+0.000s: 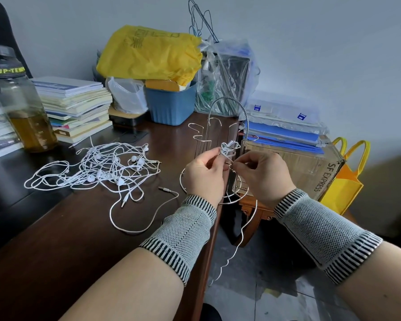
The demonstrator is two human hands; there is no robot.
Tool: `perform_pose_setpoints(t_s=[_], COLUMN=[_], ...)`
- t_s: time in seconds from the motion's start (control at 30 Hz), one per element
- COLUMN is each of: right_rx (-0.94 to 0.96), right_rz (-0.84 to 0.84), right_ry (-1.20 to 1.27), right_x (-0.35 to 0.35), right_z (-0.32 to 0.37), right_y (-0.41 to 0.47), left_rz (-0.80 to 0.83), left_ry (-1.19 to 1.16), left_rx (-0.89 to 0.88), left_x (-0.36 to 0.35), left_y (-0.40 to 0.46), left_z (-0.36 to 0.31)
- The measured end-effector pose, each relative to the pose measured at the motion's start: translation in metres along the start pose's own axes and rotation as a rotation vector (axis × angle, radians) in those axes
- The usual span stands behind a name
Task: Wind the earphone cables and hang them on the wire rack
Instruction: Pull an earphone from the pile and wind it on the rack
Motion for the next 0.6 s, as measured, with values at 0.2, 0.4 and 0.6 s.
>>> perform_pose_setpoints(t_s=[0.2, 0.4, 0.6], right_rx=[-0.16, -0.389, -0.567], right_rz=[0.003, 0.167, 0.331], right_ry=[0.111, 0.248, 0.382], right_x=[0.005, 0.006, 0.03], right_z=[-0.015, -0.036, -0.049], right_y=[0.002, -0.005, -0.006], left_rz=[0.045, 0.006, -0.105], left_ry=[0.023, 0.032, -0.068], left_rx=[-0.041, -0.027, 0.038], left_x=[-0.004, -0.004, 0.011], left_y=[-0.008, -0.008, 0.003], left_z=[-0.008, -0.012, -0.006])
Point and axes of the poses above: each hand's wrist, its own y-axis towards the middle knuckle, its own x-axis out of the back of the hand, z = x × y, the point moved 7 cm from there along y, towards the middle knuckle, and after that the axes turned 8 degrees about -z, right-handed, at the moved point
